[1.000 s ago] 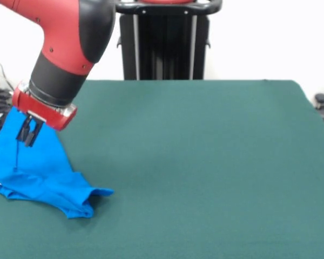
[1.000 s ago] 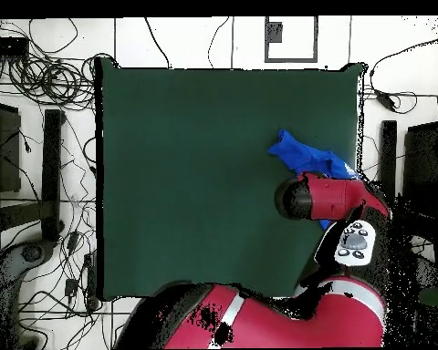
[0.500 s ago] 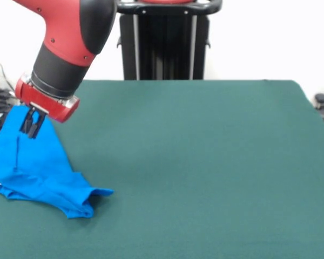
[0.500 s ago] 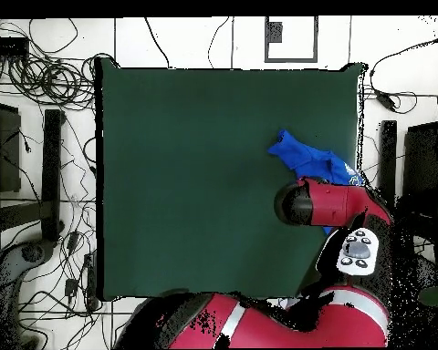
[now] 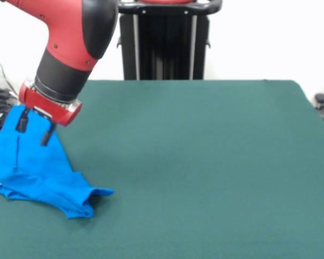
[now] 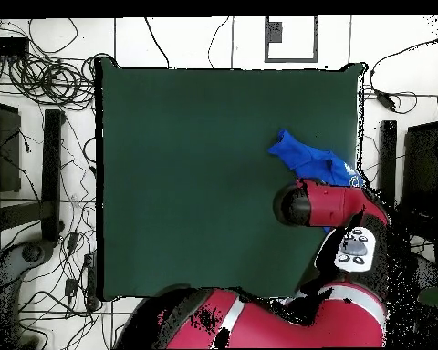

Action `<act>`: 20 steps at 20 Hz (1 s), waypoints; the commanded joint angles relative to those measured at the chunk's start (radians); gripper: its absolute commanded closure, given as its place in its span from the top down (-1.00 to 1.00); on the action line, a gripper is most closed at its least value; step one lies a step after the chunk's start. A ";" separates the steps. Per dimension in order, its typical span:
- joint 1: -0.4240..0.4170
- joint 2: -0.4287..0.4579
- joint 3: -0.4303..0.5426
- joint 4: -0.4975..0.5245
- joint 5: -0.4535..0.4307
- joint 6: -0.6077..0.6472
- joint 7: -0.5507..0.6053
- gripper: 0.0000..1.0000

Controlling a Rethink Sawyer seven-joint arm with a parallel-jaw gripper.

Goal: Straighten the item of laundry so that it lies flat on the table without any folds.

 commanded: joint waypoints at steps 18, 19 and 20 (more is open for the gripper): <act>0.022 0.118 0.038 0.000 0.031 -0.050 0.159 1.00; 0.021 0.117 0.037 -0.001 0.029 -0.051 0.157 1.00; 0.017 0.116 0.037 -0.002 0.027 -0.051 0.154 1.00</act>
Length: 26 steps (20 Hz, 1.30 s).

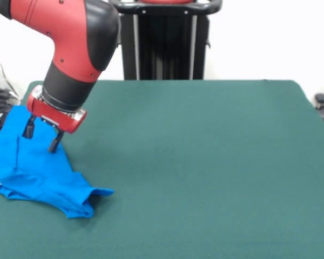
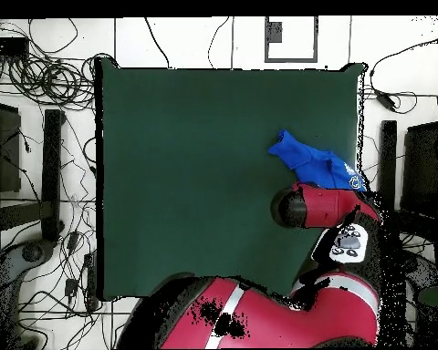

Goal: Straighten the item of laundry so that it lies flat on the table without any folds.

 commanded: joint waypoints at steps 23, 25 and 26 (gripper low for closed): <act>-0.027 0.050 0.072 -0.027 0.017 -0.006 0.103 1.00; -0.020 0.057 0.064 -0.031 0.018 -0.014 0.114 1.00; -0.018 0.055 0.061 -0.033 0.019 -0.012 0.116 1.00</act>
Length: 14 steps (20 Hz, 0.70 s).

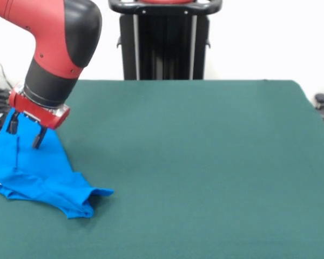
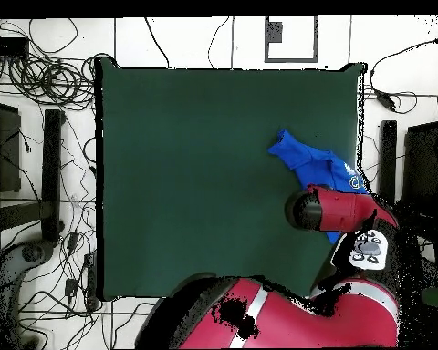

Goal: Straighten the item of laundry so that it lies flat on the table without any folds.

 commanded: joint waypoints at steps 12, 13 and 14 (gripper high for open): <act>0.000 0.043 0.113 -0.113 0.036 0.111 0.029 1.00; -0.005 0.039 0.120 -0.118 0.037 0.125 0.018 1.00; -0.008 0.036 0.122 -0.118 0.035 0.127 0.012 1.00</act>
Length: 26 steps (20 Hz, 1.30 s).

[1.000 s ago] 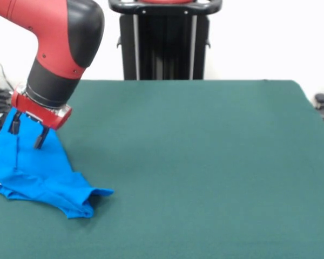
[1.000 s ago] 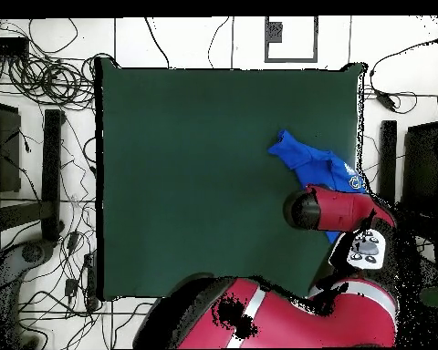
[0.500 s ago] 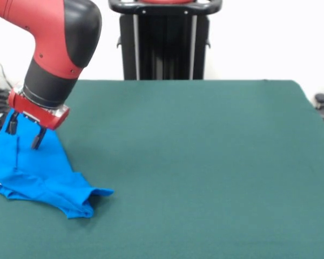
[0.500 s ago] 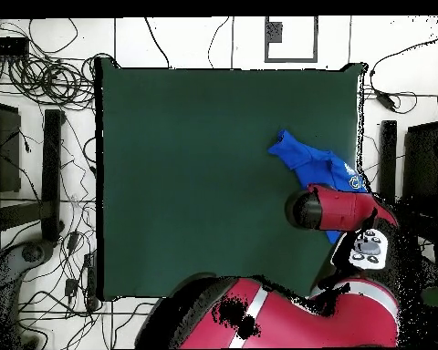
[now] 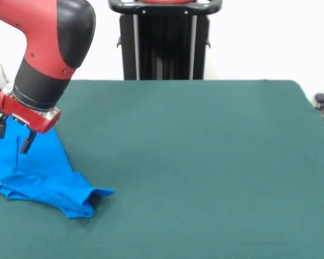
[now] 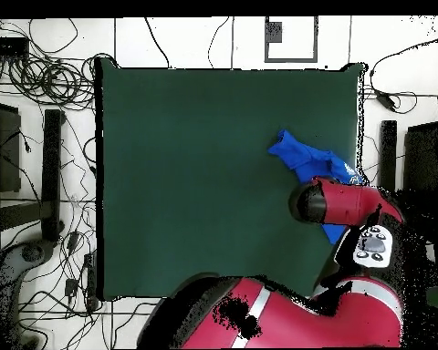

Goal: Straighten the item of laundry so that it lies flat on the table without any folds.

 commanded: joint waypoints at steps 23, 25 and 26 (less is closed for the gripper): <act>0.006 0.065 0.132 -0.059 0.003 0.090 0.012 1.00; 0.003 0.065 0.138 -0.058 0.003 0.092 0.007 1.00; 0.002 0.065 0.140 -0.057 0.003 0.093 0.005 1.00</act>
